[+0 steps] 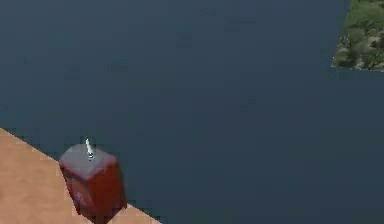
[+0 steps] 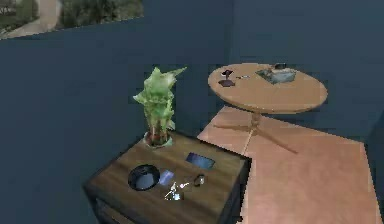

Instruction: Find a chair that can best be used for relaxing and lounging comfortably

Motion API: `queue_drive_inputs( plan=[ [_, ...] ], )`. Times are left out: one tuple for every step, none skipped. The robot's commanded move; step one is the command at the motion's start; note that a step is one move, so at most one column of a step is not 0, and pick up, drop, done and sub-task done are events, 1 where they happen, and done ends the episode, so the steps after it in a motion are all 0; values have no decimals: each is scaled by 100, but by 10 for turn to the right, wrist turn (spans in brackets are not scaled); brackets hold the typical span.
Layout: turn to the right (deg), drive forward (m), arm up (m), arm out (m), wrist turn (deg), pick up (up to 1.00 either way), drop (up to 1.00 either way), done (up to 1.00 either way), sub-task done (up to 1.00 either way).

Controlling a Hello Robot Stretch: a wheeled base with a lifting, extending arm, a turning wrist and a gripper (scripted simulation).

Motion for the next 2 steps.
queue_drive_inputs(
  plan=[
    [-450, 0, 0, 0, 0, 0, 0, 0, 0],
    [-210, 0, 0, 0, 0, 0, 0, 0, 0]
  ],
)
